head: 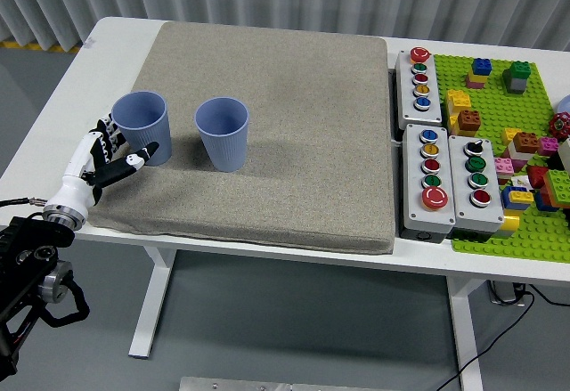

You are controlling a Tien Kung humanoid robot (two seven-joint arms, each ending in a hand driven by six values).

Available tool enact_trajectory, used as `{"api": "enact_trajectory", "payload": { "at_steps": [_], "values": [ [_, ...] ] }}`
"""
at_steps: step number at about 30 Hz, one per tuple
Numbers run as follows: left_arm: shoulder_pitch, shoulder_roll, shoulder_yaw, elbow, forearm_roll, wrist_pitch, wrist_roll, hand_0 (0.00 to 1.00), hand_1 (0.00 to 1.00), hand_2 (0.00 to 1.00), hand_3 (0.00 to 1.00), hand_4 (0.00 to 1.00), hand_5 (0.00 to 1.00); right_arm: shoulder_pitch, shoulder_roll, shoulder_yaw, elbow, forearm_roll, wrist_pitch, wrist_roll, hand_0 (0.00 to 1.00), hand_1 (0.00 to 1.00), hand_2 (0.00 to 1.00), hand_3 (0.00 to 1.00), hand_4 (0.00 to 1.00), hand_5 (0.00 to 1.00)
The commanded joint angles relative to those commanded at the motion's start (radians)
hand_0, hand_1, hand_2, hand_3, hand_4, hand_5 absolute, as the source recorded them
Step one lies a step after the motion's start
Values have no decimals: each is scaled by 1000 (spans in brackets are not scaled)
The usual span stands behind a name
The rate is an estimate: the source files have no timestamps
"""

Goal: Pick cup pour cup place

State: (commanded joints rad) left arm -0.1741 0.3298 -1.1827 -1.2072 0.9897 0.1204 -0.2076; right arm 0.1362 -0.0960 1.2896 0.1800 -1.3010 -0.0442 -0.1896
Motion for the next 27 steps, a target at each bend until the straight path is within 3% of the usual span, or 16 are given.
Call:
{"api": "enact_trajectory", "payload": {
  "at_steps": [9, 17, 18, 27],
  "values": [
    [-54, -9, 14, 50, -9, 3, -1, 951, 908, 998, 998, 863, 228, 7, -1, -1, 0, 4, -1, 0, 696, 697, 629, 616, 170, 329],
    [-65, -22, 23, 57, -1, 2, 0, 951, 907, 998, 998, 851, 210, 9, -1, 2, 0, 1, -1, 0, 696, 697, 629, 616, 171, 330],
    [-63, -23, 23, 54, 0, 1, 0, 949, 907, 998, 998, 817, 161, 9, -2, 2, 0, 0, 0, 0, 696, 697, 629, 616, 171, 330],
    [-75, -23, 36, 49, 2, 4, 1, 947, 906, 998, 998, 816, 161, 9, -3, 7, 0, -7, 0, 0, 696, 697, 629, 616, 171, 331]
  ]
}}
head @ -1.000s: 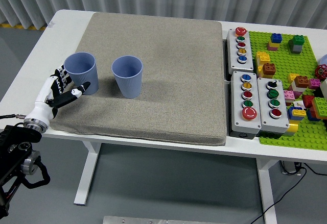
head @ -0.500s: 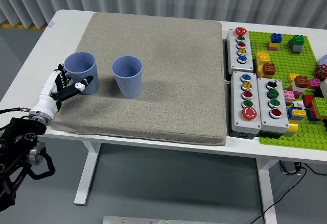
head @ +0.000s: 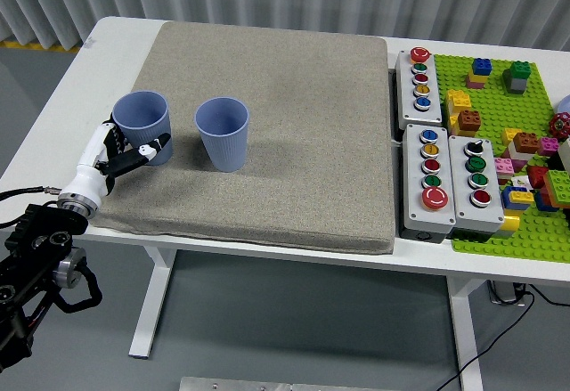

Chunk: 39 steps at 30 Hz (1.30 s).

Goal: Pick cup pour cup place

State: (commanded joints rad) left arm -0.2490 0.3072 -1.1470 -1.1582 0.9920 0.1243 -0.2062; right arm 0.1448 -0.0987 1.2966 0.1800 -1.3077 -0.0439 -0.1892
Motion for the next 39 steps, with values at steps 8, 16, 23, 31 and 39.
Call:
{"api": "enact_trajectory", "payload": {
  "at_steps": [8, 16, 23, 31, 39],
  "values": [
    [-12, -5, 8, 8, 3, 3, 1, 947, 907, 998, 998, 815, 160, -1, 0, -2, 0, 2, 0, 0, 696, 697, 629, 616, 172, 331],
    [-5, -8, 12, 11, -1, 24, -3, 924, 859, 998, 998, 813, 168, -7, 1, 1, 0, -7, 2, -2, 696, 697, 629, 616, 171, 332],
    [1, -8, 12, 1, 0, 51, -11, 882, 810, 927, 998, 813, 173, -9, 0, 3, 0, -11, 3, -2, 696, 697, 629, 616, 172, 332],
    [2, -10, 16, -9, 12, 52, -8, 860, 791, 908, 998, 811, 175, -5, 0, 1, 0, -6, 2, -1, 696, 697, 629, 617, 171, 333],
    [1, -12, 17, -7, 10, 48, -8, 866, 806, 917, 998, 813, 178, -5, 0, 1, 0, -6, 2, -1, 696, 697, 629, 617, 171, 333]
  ]
}}
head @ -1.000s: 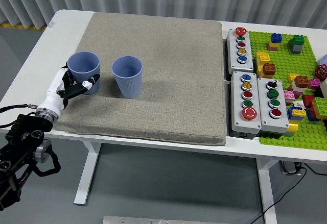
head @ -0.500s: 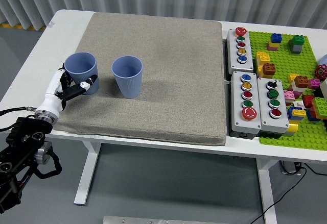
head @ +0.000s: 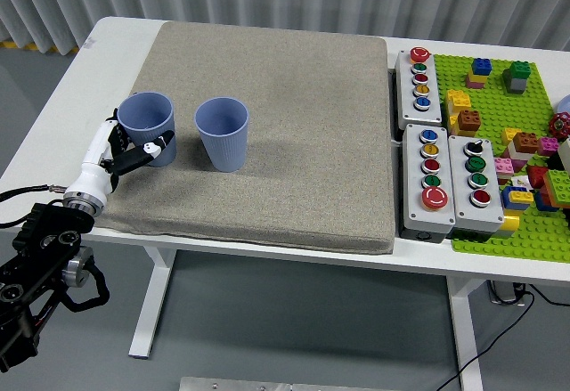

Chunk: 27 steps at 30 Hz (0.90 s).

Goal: Pick cup pour cup place

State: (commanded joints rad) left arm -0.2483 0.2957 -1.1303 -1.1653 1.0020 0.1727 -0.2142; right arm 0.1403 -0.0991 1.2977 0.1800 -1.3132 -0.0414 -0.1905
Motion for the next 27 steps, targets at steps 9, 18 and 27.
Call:
{"api": "enact_trajectory", "payload": {
  "at_steps": [9, 18, 27],
  "values": [
    [-7, -1, 2, 4, 0, -9, -2, 871, 823, 934, 998, 800, 163, 2, -1, 3, 0, -2, 0, 1, 696, 697, 629, 617, 171, 332],
    [-16, -1, 5, 5, 6, -11, 1, 880, 824, 940, 998, 802, 163, 4, -1, 3, 0, 1, -1, 1, 696, 697, 629, 617, 171, 332],
    [-12, -4, 9, 0, -7, 10, -3, 864, 780, 904, 998, 801, 182, 4, 0, 5, 0, -3, -1, 0, 696, 697, 629, 617, 171, 332]
  ]
}}
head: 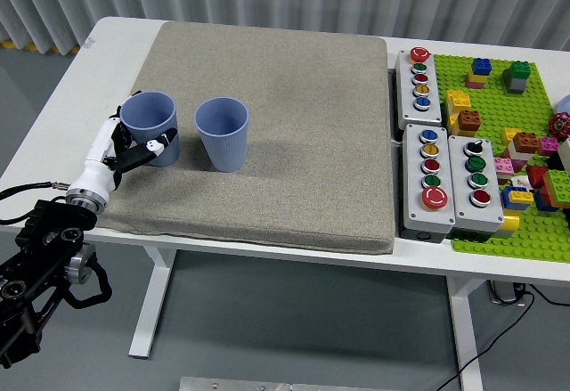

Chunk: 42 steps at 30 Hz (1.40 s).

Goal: Pick cup pour cup place

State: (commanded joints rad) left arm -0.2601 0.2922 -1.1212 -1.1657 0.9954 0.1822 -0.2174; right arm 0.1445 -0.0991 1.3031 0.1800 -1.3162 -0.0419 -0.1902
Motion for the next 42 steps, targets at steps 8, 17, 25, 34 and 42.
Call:
{"api": "enact_trajectory", "payload": {
  "at_steps": [8, 17, 25, 34, 42],
  "values": [
    [9, -1, -5, -13, 20, 17, 1, 830, 707, 782, 889, 785, 180, 0, 0, 4, 0, -6, 1, 0, 695, 697, 629, 617, 172, 332],
    [15, -3, -4, -16, 30, 17, 3, 790, 649, 661, 770, 785, 186, -1, -1, 4, 0, -8, 2, -1, 695, 697, 629, 617, 172, 331],
    [23, -4, -3, -20, 27, 54, -12, 746, 583, 584, 695, 783, 188, -6, 0, 7, 0, -16, 4, -2, 695, 697, 629, 617, 171, 331],
    [26, -4, -10, -30, 24, 75, -24, 688, 519, 527, 596, 764, 210, -3, -1, 9, 0, -16, 4, -2, 696, 697, 629, 617, 171, 330],
    [24, 7, -29, -68, 111, 94, -9, 682, 519, 527, 591, 756, 201, -1, -1, 7, 0, -11, 3, -1, 696, 697, 629, 617, 171, 330]
  ]
}}
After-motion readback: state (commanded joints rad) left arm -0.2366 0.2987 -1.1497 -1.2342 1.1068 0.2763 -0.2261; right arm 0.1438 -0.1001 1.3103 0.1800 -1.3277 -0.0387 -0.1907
